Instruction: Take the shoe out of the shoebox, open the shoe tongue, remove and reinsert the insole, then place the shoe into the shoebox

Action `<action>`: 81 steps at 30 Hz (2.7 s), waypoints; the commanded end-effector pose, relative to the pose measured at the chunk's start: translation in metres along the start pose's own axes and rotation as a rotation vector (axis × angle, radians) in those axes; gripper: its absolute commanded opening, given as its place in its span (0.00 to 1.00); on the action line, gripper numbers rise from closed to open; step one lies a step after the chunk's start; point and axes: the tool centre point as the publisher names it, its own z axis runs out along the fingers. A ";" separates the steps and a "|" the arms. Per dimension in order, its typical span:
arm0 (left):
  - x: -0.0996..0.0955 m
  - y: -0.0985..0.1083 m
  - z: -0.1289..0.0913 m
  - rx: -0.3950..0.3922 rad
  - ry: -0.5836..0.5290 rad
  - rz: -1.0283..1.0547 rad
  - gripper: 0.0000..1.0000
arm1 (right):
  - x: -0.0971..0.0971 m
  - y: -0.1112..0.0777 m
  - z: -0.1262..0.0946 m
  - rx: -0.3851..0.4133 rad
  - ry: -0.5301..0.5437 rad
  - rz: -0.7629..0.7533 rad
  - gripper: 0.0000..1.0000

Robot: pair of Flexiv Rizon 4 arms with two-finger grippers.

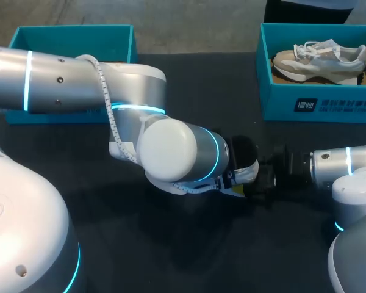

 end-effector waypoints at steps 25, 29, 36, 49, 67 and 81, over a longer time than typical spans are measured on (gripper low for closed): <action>-0.006 -0.044 -0.086 0.199 0.003 -0.023 0.00 | 0.001 -0.002 0.001 0.003 -0.001 0.001 0.00; -0.009 -0.052 -0.093 0.221 -0.002 -0.040 0.00 | 0.001 -0.002 0.001 0.003 -0.001 0.001 0.00; -0.015 -0.066 -0.105 0.258 -0.023 -0.063 0.00 | 0.001 -0.002 0.001 0.003 -0.001 0.001 0.00; -0.048 -0.093 -0.110 0.312 -0.030 -0.160 0.00 | 0.001 -0.002 0.001 0.003 -0.001 0.001 0.00; -0.093 -0.124 -0.120 0.293 0.172 -0.210 0.00 | 0.001 -0.002 0.001 0.003 -0.001 0.001 0.00; -0.110 -0.139 -0.155 0.382 0.275 -0.177 0.00 | 0.001 -0.002 0.001 0.003 -0.001 0.001 0.00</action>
